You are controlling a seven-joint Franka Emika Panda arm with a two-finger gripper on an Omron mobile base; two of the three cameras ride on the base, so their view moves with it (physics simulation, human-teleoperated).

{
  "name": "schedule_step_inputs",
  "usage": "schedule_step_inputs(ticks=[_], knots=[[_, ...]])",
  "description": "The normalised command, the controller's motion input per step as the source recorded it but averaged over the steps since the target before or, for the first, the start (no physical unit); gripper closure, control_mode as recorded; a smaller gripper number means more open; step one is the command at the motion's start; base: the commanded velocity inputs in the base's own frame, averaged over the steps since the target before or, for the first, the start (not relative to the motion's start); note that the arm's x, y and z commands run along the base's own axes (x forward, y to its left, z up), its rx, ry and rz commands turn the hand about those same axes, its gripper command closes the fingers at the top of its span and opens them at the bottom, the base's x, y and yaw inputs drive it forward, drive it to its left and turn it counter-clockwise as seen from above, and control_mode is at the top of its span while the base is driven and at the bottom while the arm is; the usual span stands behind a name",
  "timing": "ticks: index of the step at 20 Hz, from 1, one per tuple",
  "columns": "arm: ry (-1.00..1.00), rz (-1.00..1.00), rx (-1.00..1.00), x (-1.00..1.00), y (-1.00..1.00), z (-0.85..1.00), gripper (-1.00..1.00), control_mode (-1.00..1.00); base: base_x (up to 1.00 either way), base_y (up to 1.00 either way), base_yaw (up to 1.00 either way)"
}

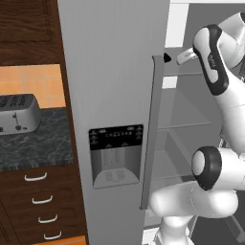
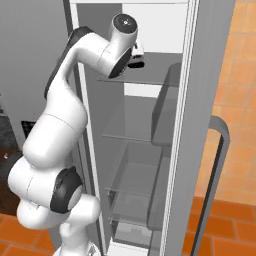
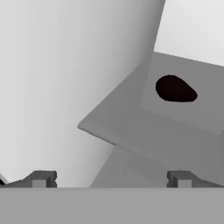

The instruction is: Place one avocado and one steak in each tupperware on the nearby counter, to pack two identical lunches.

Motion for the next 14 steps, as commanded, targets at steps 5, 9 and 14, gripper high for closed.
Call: schedule_step_inputs(ticks=[5, 9, 14], knots=[[0.01, 0.13, -0.02, 0.61, 0.00, -0.01, -1.00, -1.00, 0.00, 0.00, 0.00], [0.08, 0.07, -0.01, 0.42, -0.09, -0.13, -1.00, -1.00, 0.00, 0.00, 0.00], [0.09, 0.00, -0.07, 0.65, -0.05, -0.26, -1.00, -1.00, 0.00, 0.00, 0.00]])
